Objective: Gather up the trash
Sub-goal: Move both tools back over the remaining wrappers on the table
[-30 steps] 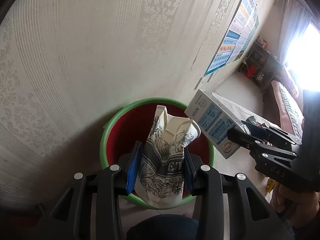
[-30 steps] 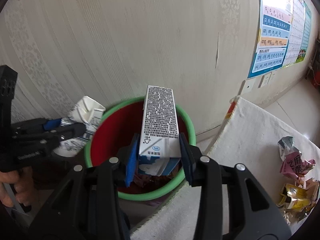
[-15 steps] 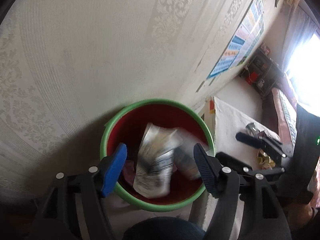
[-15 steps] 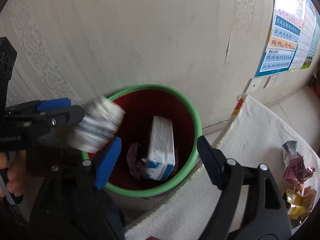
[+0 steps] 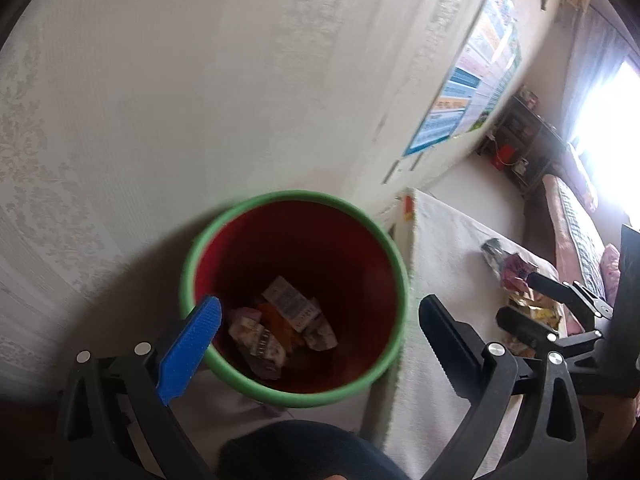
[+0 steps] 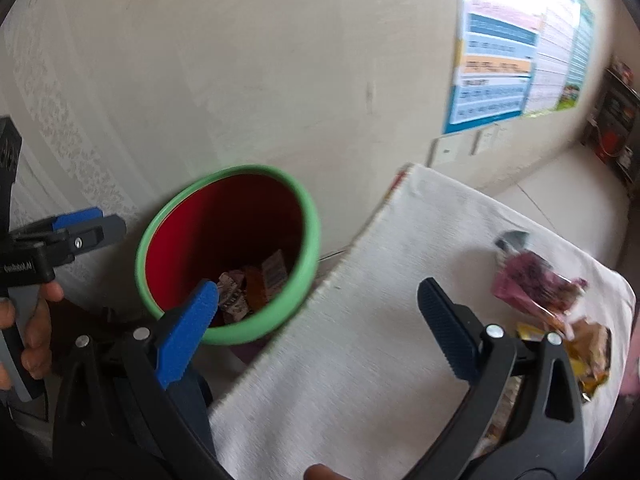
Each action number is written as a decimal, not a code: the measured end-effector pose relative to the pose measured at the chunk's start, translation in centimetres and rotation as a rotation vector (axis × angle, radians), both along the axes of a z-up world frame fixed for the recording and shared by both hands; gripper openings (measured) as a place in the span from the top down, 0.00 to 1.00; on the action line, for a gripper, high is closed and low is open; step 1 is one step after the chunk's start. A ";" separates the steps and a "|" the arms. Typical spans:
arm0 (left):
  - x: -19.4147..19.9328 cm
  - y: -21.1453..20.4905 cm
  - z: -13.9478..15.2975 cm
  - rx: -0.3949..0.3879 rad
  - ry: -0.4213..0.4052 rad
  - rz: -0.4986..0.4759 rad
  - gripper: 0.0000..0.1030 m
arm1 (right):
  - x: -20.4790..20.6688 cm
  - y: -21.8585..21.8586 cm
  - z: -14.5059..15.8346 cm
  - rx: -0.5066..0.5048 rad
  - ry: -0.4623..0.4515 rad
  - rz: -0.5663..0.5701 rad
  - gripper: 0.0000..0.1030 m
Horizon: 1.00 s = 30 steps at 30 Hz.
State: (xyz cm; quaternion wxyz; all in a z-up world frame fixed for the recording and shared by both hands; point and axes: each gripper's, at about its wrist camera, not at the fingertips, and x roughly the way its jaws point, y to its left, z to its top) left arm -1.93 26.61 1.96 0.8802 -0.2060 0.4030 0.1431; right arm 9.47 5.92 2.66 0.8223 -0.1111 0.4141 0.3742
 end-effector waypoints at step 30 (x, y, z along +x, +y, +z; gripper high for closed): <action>8.6 -20.3 -0.7 -0.022 0.017 -0.363 0.08 | 2.3 -27.3 -1.1 -0.003 -0.033 -0.466 0.05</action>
